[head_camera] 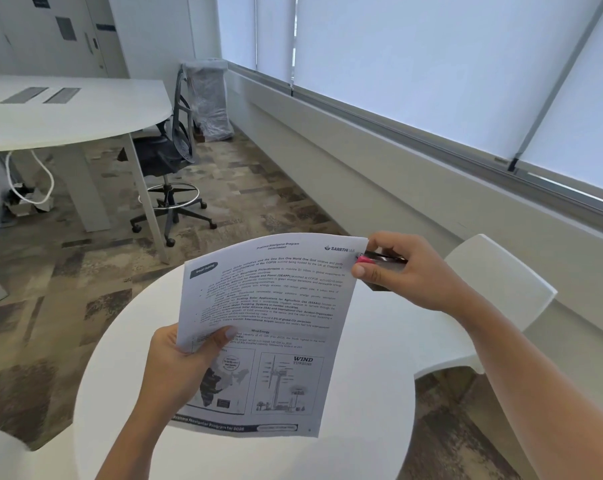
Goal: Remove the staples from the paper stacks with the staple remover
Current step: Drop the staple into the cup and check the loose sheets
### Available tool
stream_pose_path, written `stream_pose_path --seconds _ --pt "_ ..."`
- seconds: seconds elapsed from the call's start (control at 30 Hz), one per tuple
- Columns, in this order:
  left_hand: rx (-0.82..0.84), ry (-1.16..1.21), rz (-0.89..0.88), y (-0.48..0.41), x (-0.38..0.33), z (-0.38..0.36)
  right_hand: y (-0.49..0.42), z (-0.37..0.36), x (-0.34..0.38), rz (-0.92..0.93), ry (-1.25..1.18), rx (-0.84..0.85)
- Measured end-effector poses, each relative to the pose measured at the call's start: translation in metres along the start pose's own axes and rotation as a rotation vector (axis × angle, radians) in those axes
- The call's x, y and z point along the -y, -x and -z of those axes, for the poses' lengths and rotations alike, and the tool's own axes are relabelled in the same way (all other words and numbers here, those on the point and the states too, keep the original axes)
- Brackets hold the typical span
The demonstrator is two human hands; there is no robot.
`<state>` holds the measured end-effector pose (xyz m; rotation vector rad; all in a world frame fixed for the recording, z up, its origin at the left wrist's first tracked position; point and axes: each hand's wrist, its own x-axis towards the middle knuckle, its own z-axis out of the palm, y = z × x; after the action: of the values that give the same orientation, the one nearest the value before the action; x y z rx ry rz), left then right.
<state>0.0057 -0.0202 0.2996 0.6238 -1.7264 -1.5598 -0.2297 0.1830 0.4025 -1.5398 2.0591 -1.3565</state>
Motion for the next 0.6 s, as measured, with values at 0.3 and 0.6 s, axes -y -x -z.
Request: stream_pose_path --seconds 0.3,0.6 --pt "0.026 0.018 0.037 0.000 0.007 -0.003 -0.012 0.009 0.003 -0.013 0.116 0.043" --pt "0.025 0.017 0.030 0.000 0.009 -0.004 -0.021 0.008 0.007 -0.032 0.084 0.098"
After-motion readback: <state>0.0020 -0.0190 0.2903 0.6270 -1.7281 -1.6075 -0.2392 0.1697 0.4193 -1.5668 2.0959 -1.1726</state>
